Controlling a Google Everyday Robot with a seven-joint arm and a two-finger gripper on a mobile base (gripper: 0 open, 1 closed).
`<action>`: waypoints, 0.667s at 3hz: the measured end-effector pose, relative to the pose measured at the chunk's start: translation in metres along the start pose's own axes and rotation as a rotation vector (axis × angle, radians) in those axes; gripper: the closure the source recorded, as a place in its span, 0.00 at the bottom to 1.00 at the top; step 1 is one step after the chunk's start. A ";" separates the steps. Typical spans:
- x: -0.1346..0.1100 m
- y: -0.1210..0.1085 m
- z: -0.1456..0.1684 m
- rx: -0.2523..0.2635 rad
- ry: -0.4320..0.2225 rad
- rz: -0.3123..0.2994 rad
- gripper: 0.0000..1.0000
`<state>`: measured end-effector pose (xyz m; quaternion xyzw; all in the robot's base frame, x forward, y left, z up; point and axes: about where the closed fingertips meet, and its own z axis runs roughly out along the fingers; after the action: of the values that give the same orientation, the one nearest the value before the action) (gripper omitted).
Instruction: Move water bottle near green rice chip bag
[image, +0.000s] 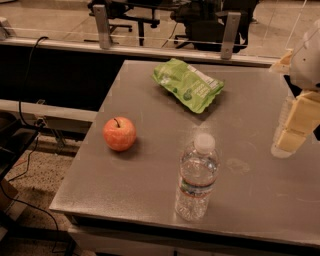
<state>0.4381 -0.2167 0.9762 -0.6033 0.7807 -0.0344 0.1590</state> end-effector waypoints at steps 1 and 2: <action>0.000 0.000 0.000 0.000 0.000 0.000 0.00; -0.006 0.006 -0.001 -0.030 -0.046 -0.013 0.00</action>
Offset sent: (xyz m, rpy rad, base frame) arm -0.0147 0.0187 -0.0016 0.1325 0.0669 0.0891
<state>0.4336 -0.2095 0.9773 -0.6114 0.7732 -0.0100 0.1678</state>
